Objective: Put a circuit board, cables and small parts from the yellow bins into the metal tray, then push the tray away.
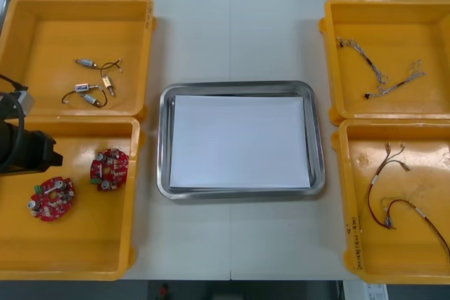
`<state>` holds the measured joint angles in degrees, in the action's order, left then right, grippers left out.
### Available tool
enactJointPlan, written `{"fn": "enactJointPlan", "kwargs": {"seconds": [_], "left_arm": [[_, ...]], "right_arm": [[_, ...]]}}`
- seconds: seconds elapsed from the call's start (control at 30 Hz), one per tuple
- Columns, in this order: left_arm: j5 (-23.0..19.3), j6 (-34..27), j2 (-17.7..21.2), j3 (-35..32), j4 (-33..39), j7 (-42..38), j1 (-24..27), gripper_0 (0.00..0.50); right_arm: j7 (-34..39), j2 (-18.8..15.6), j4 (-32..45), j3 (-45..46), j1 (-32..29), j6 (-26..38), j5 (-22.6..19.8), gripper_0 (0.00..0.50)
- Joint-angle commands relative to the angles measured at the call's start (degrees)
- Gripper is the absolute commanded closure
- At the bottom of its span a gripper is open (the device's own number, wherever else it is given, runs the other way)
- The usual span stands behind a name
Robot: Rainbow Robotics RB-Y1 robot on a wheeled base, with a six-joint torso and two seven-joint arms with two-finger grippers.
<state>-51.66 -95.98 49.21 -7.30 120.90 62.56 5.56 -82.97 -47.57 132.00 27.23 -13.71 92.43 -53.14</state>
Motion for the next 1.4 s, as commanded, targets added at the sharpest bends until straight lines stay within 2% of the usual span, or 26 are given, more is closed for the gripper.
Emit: {"fn": "enactJointPlan", "kwargs": {"seconds": [0.03, 0.13, 0.27, 0.63, 0.9, 1.17, 1.4], "left_arm": [[1.3, 2.46, 0.45, 2.99, -2.51, 7.57, -1.25, 0.0], [2.53, 3.78, 0.45, 4.4, -3.12, 7.57, -1.43, 0.0], [3.93, 4.48, 0.45, 5.72, -3.3, 7.57, -1.96, 0.0], [6.04, 7.82, 0.45, 9.06, -6.11, 7.75, -3.01, 0.0], [7.45, 10.81, 0.45, 11.34, -7.78, 7.75, -3.01, 0.0], [8.51, 12.66, 0.45, 12.75, -9.1, 7.66, -3.1, 0.0], [8.94, 14.5, 0.45, 13.36, -9.72, 7.57, -3.72, 0.0]], "right_arm": [[-2.82, -2.53, 1.42, -3.06, -2.82, -2.25, 1.81, 0.0], [-3.43, -2.53, 1.24, -4.9, -3.17, -3.48, 3.39, 0.0], [-4.57, -2.97, -0.51, -6.75, -3.17, -5.06, 3.22, 0.0], [-16.61, -4.29, -9.04, -9.65, -3.17, -12.89, 1.37, 0.0], [-17.76, -4.55, -11.68, -13.95, -3.52, -16.75, 1.63, 0.0], [-18.81, -4.55, -12.12, -16.94, -5.54, -20.09, 6.12, 0.0], [-19.16, -4.55, -14.93, -18.79, -5.8, -23.79, 6.29, 0.0]]}}
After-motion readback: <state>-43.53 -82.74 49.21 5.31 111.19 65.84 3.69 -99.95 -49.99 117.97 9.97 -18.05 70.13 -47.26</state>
